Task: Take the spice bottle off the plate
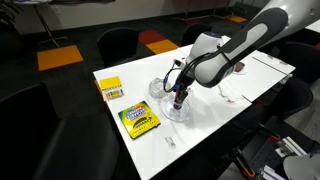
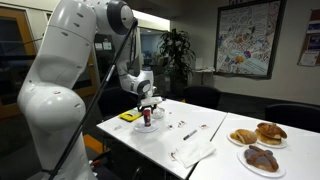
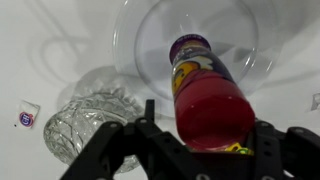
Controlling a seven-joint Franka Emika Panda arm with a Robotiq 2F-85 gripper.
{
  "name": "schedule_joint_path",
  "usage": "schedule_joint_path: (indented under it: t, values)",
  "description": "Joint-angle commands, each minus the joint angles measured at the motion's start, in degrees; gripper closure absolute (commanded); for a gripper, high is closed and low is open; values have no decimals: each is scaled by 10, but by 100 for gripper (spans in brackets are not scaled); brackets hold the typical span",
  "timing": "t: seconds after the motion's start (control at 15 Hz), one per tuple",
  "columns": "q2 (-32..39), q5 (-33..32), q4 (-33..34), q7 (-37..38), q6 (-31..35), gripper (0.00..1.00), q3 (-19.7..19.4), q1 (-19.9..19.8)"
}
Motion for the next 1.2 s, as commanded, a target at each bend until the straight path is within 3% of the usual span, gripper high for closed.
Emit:
schedule_joint_path:
  t: [0.0,0.13,0.2,0.53,0.8,1.13]
  values:
    - [-2,-24,13,36,-34,55,-7,-1]
    - [-12,-37,12,66,-47,69,-18,10]
    - [-21,-43,10,81,-53,70,-19,12]
    - [-77,-79,-21,153,-62,70,-45,24]
    - [-159,-136,-91,238,-54,70,-102,31]
    - [-267,-221,-201,314,-36,70,-186,12]
